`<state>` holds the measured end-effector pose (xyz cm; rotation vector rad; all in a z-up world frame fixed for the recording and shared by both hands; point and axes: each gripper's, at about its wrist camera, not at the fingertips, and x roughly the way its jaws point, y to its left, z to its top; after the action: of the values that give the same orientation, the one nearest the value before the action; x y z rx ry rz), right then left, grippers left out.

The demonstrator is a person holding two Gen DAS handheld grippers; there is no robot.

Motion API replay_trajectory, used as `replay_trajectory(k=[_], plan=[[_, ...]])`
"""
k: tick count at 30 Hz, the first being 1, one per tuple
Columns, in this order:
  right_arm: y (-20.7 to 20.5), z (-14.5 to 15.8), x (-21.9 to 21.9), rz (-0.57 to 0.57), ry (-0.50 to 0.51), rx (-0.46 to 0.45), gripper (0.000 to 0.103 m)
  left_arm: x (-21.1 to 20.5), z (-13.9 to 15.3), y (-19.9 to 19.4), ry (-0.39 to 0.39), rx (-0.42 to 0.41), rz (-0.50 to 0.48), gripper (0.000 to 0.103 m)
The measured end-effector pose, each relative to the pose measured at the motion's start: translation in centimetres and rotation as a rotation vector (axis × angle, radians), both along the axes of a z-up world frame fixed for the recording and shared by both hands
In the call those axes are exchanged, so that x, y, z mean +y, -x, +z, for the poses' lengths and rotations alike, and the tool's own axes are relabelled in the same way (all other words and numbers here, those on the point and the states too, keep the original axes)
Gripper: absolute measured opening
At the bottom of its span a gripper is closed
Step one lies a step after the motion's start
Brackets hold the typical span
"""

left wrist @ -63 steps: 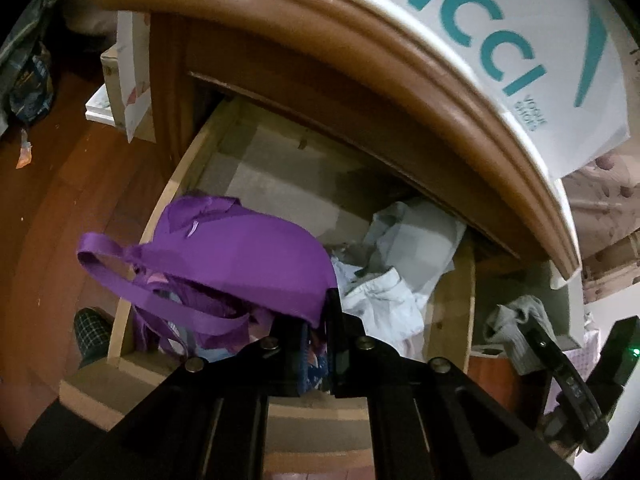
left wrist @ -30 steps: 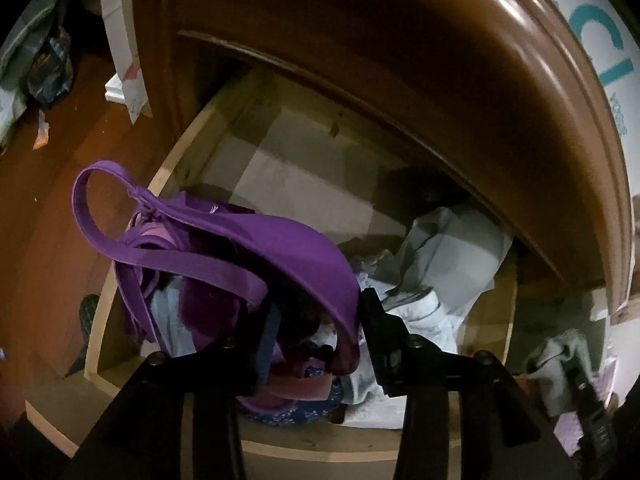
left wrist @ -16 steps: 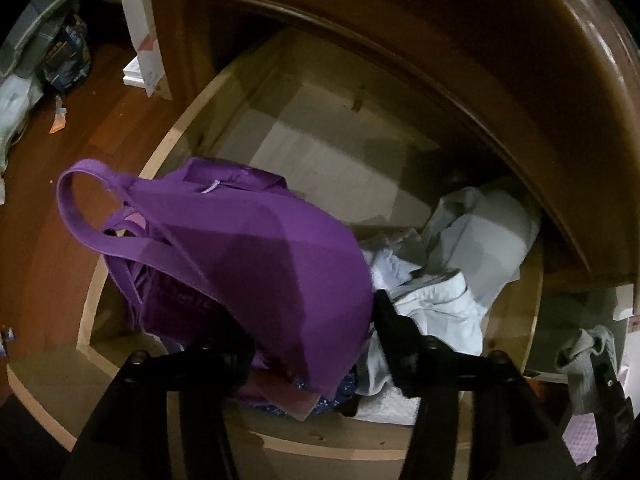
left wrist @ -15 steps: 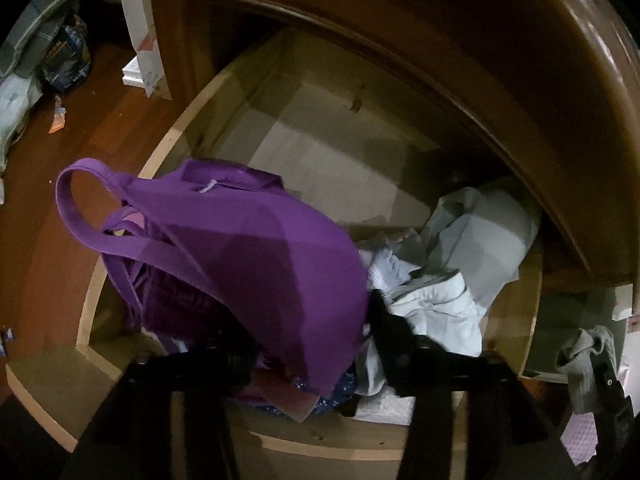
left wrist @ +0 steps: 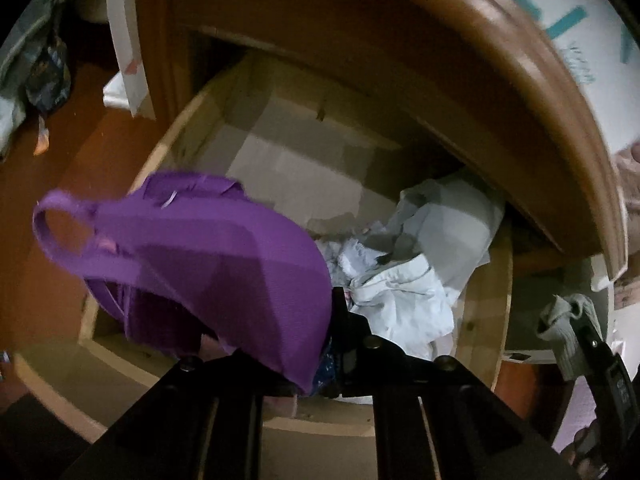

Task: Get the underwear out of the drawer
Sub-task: 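Lift the purple bra out of the drawer with the left tool, then carry the purple bra up to the shoe box and open the left tool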

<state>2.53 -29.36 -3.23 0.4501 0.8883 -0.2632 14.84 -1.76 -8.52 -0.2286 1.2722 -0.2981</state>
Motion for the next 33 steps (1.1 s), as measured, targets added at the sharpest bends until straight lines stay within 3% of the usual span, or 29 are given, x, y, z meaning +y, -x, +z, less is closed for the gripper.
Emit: replay_trajectory(k=[19, 25, 33], plan=[[0.1, 0.1, -0.1, -0.002, 0.001, -0.007, 0.039, 1.2, 9.3, 4.3, -0.02, -0.207, -0.111, 0.01], [0.0, 0.3, 0.0, 0.002, 0.007, -0.009, 0.039, 1.7, 14.0, 5.3, -0.023, -0.288, -0.148, 0.01], [0.3, 0.9, -0.1, -0.017, 0.017, -0.031, 0.039, 3.4, 22.7, 5.3, 0.01, -0.42, -0.159, 0.01]])
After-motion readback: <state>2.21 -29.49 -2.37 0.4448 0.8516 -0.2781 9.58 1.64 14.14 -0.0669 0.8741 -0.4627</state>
